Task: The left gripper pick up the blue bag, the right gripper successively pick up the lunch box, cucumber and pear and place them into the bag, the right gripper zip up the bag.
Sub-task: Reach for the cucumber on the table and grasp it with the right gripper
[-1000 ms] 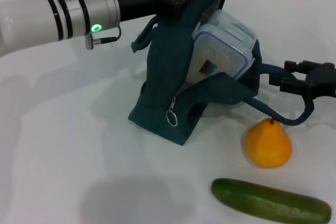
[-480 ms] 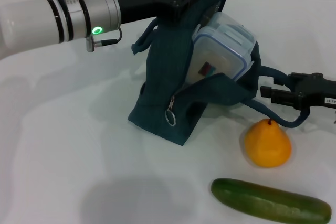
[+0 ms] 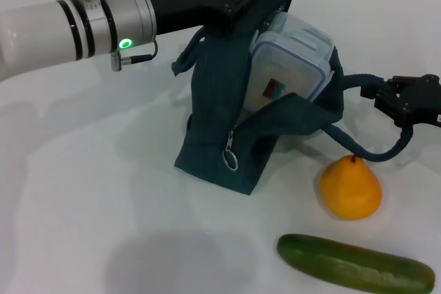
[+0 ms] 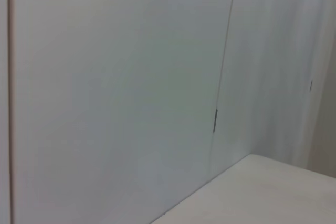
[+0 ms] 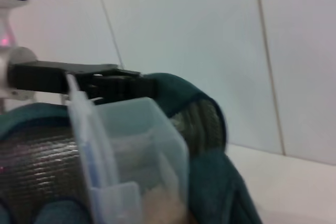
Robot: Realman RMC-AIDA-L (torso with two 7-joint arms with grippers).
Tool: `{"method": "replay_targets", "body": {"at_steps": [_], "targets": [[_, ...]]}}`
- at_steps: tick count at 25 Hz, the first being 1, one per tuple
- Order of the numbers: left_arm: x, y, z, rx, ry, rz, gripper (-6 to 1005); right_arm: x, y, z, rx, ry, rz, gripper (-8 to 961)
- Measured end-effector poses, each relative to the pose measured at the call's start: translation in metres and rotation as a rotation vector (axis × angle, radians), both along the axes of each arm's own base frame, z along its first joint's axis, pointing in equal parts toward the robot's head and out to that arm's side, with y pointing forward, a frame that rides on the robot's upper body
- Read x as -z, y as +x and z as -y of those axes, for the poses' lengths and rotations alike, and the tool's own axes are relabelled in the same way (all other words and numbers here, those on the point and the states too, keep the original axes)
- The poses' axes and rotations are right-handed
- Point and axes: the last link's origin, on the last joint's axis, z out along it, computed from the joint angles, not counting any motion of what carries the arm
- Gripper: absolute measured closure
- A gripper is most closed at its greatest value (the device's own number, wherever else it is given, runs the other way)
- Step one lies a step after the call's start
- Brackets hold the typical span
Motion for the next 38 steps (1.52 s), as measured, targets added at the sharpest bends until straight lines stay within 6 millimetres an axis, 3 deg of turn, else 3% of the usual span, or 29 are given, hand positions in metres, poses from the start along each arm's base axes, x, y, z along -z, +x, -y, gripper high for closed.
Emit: {"method": "replay_targets", "body": {"at_steps": [4,9,16,24,29,34,38], "targets": [[0.000,0.000,0.000,0.005,0.002,-0.002,920,-0.001,-0.007,0.003,-0.061,0.017,-0.020,811],[-0.005,0.003,0.002,0.037,0.032,0.031,920,-0.030,-0.012,0.006,-0.109,0.203,-0.159,897],[-0.021,-0.002,0.006,0.060,0.111,0.111,920,-0.051,-0.013,0.013,-0.156,0.310,-0.244,897],[-0.019,0.003,0.005,0.087,0.106,0.097,920,-0.044,-0.012,0.010,-0.144,0.299,-0.227,898],[-0.026,0.016,0.002,0.106,0.071,0.054,920,-0.033,-0.031,0.010,-0.212,0.227,-0.281,898],[-0.036,0.030,-0.003,0.062,0.000,-0.040,920,-0.018,-0.055,-0.004,-0.250,0.145,-0.285,898],[-0.044,0.038,-0.005,0.035,-0.007,-0.093,920,-0.019,-0.064,-0.008,-0.257,0.128,-0.316,897]]}}
